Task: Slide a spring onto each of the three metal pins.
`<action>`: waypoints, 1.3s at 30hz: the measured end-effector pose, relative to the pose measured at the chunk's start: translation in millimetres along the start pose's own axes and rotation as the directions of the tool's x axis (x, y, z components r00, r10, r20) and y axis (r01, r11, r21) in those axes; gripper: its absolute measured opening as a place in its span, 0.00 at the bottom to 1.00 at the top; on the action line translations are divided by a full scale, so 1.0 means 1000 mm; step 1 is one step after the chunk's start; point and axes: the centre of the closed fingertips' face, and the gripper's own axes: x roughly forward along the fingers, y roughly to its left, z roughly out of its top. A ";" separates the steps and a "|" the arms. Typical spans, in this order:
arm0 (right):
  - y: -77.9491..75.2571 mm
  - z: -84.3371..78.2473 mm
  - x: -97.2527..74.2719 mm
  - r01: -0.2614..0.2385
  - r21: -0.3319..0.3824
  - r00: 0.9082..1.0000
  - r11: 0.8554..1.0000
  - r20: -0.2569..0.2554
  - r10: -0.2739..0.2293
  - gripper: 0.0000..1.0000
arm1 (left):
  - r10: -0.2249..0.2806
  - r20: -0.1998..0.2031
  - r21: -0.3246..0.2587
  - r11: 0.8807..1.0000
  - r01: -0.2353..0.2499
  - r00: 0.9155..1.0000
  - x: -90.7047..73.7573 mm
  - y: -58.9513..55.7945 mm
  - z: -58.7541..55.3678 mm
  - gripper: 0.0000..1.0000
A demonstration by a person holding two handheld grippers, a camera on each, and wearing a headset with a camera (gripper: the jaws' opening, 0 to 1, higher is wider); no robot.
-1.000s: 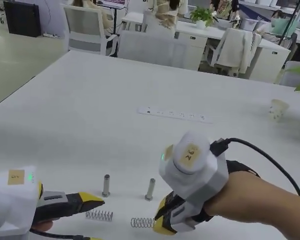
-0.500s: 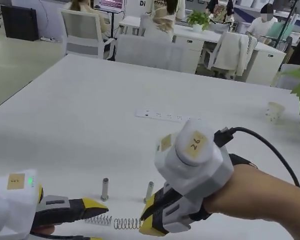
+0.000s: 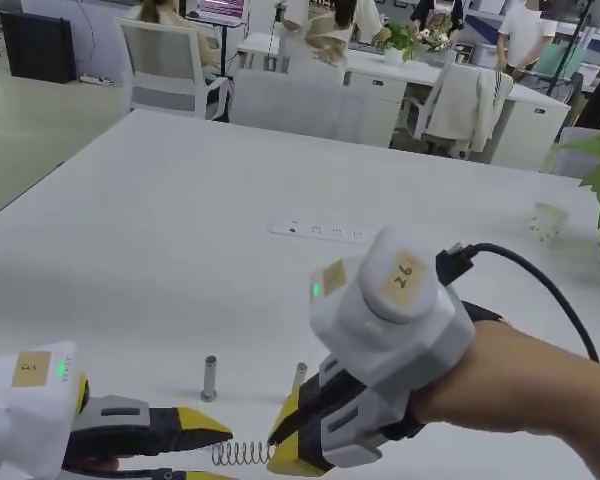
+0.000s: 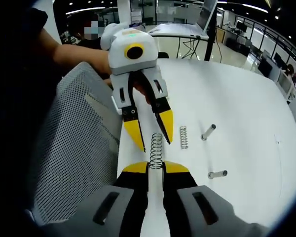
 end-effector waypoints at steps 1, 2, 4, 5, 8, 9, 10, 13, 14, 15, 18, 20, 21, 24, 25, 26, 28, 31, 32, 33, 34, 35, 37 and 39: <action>0.001 -0.001 0.000 -0.007 -0.001 1.000 1.000 -0.001 0.007 0.08 | -0.003 0.002 0.006 1.000 0.003 1.000 0.000 -0.001 0.000 0.13; 0.001 -0.001 0.000 -0.008 -0.003 1.000 1.000 0.000 0.008 0.08 | -0.006 0.003 0.008 1.000 0.006 1.000 0.001 -0.001 0.000 0.10; 0.002 -0.002 -0.001 -0.016 -0.006 1.000 1.000 0.003 0.016 0.08 | -0.012 0.003 0.011 1.000 0.012 1.000 0.001 -0.003 0.000 0.08; 0.003 -0.002 -0.001 -0.019 -0.009 1.000 1.000 0.005 0.019 0.08 | -0.014 0.002 0.010 1.000 0.014 1.000 0.001 -0.003 0.000 0.08; 0.004 -0.003 -0.001 -0.031 -0.009 1.000 0.999 0.005 0.031 0.08 | -0.019 -0.001 0.012 1.000 0.020 1.000 0.002 -0.004 -0.002 0.05; 0.004 -0.003 -0.001 -0.031 -0.009 1.000 0.999 0.005 0.031 0.08 | -0.020 -0.001 0.012 1.000 0.020 1.000 0.002 -0.004 -0.002 0.05; 0.004 -0.004 -0.001 -0.032 -0.009 0.999 0.999 0.005 0.032 0.08 | -0.020 0.000 0.012 1.000 0.020 1.000 0.002 -0.004 -0.001 0.04; 0.003 -0.005 -0.001 -0.032 -0.008 0.999 0.999 0.009 0.032 0.08 | -0.021 0.001 0.010 1.000 0.021 1.000 0.003 -0.004 0.000 0.04; 0.003 -0.005 -0.001 -0.032 -0.010 0.999 0.999 0.011 0.032 0.08 | -0.023 0.002 0.009 1.000 0.023 1.000 0.003 -0.004 0.000 0.04; 0.003 -0.005 -0.001 -0.036 -0.012 0.999 0.999 0.015 0.036 0.08 | -0.024 0.002 0.008 1.000 0.024 1.000 0.003 -0.004 0.000 0.04; 0.004 -0.005 -0.002 -0.047 -0.016 0.999 0.999 0.026 0.047 0.08 | -0.032 0.002 0.004 0.999 0.032 0.999 0.003 -0.006 0.001 0.04; 0.004 -0.007 -0.003 -0.055 -0.011 0.998 0.998 0.036 0.056 0.08 | -0.041 0.007 -0.002 0.999 0.041 0.999 0.002 -0.008 0.002 0.04; 0.005 -0.008 -0.003 -0.070 -0.012 0.996 0.997 0.048 0.071 0.08 | -0.047 0.009 -0.006 0.999 0.047 0.999 0.002 -0.009 0.003 0.04; 0.006 -0.011 -0.003 -0.088 -0.014 0.994 0.996 0.063 0.088 0.08 | -0.061 0.013 -0.009 0.998 0.061 0.998 0.002 -0.012 0.005 0.03; 0.006 -0.012 -0.003 -0.090 -0.014 0.994 0.996 0.066 0.091 0.08 | -0.066 0.013 -0.007 0.998 0.066 0.998 0.003 -0.013 0.005 0.03; 0.005 -0.013 -0.003 -0.081 -0.020 0.994 0.997 0.070 0.082 0.08 | -0.073 0.017 -0.009 0.997 0.073 0.997 0.003 -0.015 0.006 0.02; 0.005 -0.014 -0.003 -0.087 -0.011 0.994 0.996 0.068 0.088 0.08 | -0.077 0.023 -0.011 0.997 0.077 0.997 0.005 -0.016 0.007 0.02; 0.005 -0.014 -0.004 -0.077 -0.022 0.995 0.997 0.063 0.078 0.08 | -0.074 0.021 -0.006 0.997 0.074 0.997 0.006 -0.016 0.007 0.02; 0.005 -0.014 -0.004 -0.078 -0.021 0.995 0.997 0.062 0.080 0.08 | -0.077 0.022 -0.006 0.997 0.078 0.997 0.006 -0.017 0.008 0.02; 0.005 -0.014 -0.004 -0.078 -0.021 0.995 0.997 0.063 0.079 0.08 | -0.078 0.021 -0.004 0.997 0.078 0.997 0.006 -0.016 0.007 0.02; 0.004 -0.013 -0.004 -0.076 -0.020 0.995 0.997 0.066 0.077 0.08 | -0.076 0.022 -0.004 0.997 0.076 0.997 0.006 -0.016 0.008 0.02; 0.004 -0.013 -0.005 -0.076 -0.018 0.995 0.997 0.069 0.077 0.08 | -0.079 0.024 -0.008 0.997 0.079 0.997 0.005 -0.017 0.008 0.02; 0.004 -0.011 -0.007 -0.074 -0.012 0.994 0.997 0.079 0.075 0.08 | -0.080 0.028 -0.012 0.997 0.081 0.996 0.004 -0.016 0.009 0.02; 0.004 -0.010 -0.008 -0.075 -0.005 0.993 0.997 0.090 0.075 0.08 | -0.083 0.038 -0.019 0.996 0.083 0.996 0.003 -0.016 0.010 0.02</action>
